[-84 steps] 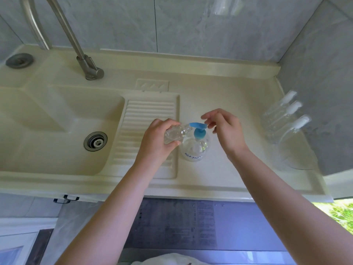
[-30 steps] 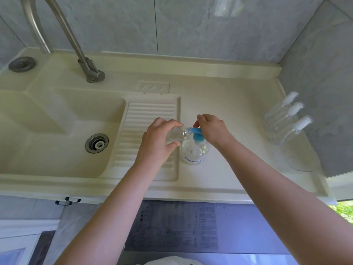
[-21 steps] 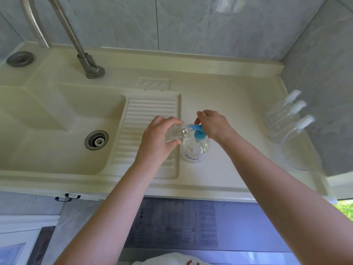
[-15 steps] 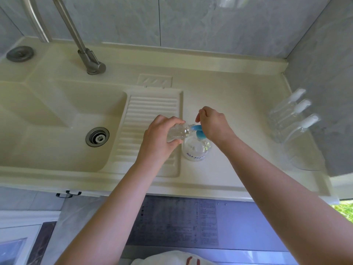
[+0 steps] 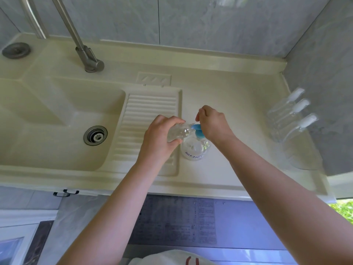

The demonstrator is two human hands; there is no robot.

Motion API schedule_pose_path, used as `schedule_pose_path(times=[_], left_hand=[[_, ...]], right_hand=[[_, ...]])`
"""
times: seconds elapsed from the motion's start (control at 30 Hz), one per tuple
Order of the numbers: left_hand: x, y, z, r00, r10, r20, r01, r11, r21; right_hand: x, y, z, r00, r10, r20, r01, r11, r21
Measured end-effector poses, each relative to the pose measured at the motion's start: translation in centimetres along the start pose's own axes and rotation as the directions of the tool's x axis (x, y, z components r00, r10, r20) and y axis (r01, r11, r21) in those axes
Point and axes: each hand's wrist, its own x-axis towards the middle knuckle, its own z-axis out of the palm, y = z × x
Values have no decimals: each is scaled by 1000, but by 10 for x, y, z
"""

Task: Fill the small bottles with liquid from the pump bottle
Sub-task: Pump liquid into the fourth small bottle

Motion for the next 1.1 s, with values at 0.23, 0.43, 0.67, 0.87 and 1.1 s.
schedule_pose_path(times=[0.23, 0.43, 0.67, 0.87, 1.1], left_hand=[[0, 1, -2, 1000, 0, -12, 0, 1000, -17], [0, 0, 0, 1000, 2, -11, -2, 1000, -27], [-1, -1, 1, 1000, -9, -3, 9, 1000, -11], [2, 1, -1, 1000, 2, -24, -3, 1000, -14], [0, 1, 1, 1000, -7, -9, 6, 1000, -15]], right_hand=[[1, 0, -7, 998, 57, 16, -58, 989, 135], [3, 2, -5, 1000, 6, 28, -8, 998, 68], [2, 4, 1, 999, 28, -38, -25, 995, 92], [5, 0, -9, 996, 67, 66, -74, 991, 112], [3, 4, 0, 1000, -9, -7, 9, 998, 57]])
